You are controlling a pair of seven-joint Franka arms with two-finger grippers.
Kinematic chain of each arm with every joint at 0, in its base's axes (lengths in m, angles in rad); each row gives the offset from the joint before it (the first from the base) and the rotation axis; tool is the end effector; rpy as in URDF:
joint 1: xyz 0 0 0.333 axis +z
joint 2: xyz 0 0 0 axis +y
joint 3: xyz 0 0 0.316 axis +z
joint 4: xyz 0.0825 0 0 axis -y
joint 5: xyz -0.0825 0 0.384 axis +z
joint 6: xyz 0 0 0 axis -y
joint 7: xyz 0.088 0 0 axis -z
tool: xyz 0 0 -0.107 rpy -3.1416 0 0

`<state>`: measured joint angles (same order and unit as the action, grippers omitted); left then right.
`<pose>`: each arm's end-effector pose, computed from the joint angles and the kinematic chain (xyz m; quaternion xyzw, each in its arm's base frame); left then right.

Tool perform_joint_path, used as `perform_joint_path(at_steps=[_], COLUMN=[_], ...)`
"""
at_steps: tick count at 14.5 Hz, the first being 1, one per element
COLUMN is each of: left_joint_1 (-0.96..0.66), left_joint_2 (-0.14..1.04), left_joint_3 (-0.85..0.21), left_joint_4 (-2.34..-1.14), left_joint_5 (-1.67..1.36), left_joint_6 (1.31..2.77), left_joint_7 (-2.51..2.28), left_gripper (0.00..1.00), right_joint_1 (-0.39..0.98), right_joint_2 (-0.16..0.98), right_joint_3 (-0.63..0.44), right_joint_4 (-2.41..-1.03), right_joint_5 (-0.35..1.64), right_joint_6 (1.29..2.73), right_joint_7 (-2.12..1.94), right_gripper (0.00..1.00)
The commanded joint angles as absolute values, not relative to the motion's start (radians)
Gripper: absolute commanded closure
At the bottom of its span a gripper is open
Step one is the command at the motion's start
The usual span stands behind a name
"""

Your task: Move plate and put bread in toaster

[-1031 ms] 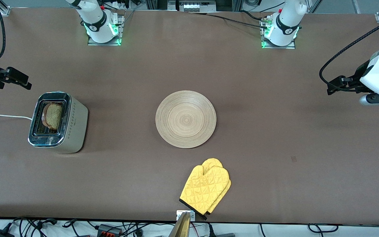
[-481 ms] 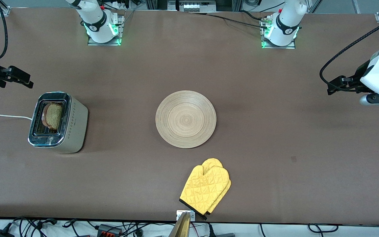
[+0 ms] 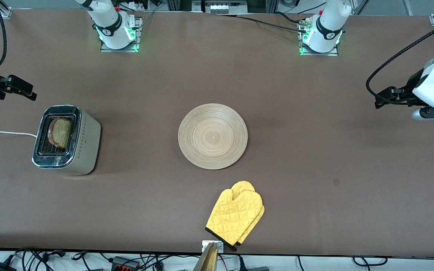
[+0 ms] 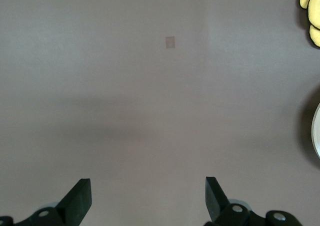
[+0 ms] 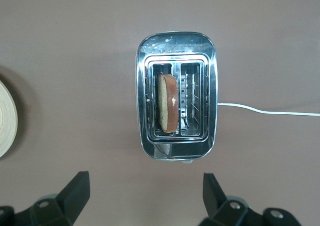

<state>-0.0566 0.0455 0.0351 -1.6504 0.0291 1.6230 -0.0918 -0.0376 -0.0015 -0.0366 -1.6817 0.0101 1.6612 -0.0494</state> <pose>0.5680 -0.0096 0.5658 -0.9986 -0.0338 0.0355 0.0173 0.5572 -0.0404 0.5806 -0.9999 0.0129 0.0092 0.0056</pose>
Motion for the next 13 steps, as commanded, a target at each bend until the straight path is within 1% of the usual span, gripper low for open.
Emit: perform_joint_path(at_steps=[1, 13], left_joint_1=[-0.057, -0.057], left_joint_2=[0.038, 0.037], left_joint_3=[0.041, 0.041], left_joint_4=[-1.652, -1.652], left_joint_5=[0.009, 0.009], left_joint_6=[1.614, 1.614], left_joint_7=[-0.078, -0.078], left_gripper=[0.00, 0.00], right_joint_1=[-0.041, -0.040], right_joint_2=[-0.026, -0.034], right_joint_3=[-0.035, -0.032], right_joint_4=[-1.697, -1.697], right_joint_5=[0.006, -0.003], right_joint_6=[1.644, 1.634], right_joint_7=[-0.026, -0.015], right_gripper=[0.00, 0.00])
